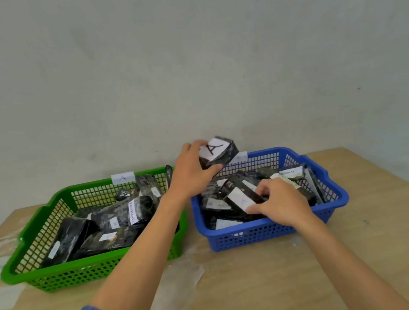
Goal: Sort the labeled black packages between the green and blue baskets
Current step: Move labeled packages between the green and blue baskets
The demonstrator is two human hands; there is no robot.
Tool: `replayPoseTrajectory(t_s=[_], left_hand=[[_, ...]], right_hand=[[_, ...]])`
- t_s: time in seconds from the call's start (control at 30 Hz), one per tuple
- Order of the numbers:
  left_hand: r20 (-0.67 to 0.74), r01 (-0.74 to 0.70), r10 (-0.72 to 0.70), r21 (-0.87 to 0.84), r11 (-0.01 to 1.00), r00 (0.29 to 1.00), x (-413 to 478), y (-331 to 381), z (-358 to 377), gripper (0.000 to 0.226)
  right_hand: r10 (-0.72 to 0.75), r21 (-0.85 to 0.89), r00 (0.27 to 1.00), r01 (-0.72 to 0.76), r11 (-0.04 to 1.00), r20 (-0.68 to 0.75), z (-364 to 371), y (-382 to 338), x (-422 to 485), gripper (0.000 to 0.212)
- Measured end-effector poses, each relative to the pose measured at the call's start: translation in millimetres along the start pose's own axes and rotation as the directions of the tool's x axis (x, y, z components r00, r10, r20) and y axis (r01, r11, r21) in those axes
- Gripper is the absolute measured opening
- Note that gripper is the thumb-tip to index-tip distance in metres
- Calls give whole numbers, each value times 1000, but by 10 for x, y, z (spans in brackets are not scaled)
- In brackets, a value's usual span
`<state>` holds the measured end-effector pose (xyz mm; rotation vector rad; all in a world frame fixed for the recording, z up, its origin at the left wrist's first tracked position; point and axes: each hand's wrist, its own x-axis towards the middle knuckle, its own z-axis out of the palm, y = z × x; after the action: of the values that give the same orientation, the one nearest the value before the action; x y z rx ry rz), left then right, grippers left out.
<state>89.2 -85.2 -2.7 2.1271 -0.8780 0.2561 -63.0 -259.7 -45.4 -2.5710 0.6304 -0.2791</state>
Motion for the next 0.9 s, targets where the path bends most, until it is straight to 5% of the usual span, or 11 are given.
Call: replayPoseTrajectory(t_s=[0.2,0.3,0.4,0.7,0.9], left_hand=[[-256,-77,43,-121,990,966,-556,-300,-872,65],[-357,15,-36,-61,998,933,-789,-692,-1279,65],[-419,161,-146,2,987,896,-933,-1096,-1638,64],[-349,384,-306,184,905,886,-1042,-1889,-2099,39],[-265,431,-363,277,859,893,-984,-2006,-1990,26]], right_hand=[[-3,477,993,61,877,-121,-167,-86,-60,17],[44,727,967,159,667,-253,-212,-375,-90,17],[4,802,958,237,548,-286,-88,-850,-63,17],[-408,566,888,452,689,-213,641,-2366,473,39],[-518,254,855,504,826,-12,1072,-2968,1062,25]])
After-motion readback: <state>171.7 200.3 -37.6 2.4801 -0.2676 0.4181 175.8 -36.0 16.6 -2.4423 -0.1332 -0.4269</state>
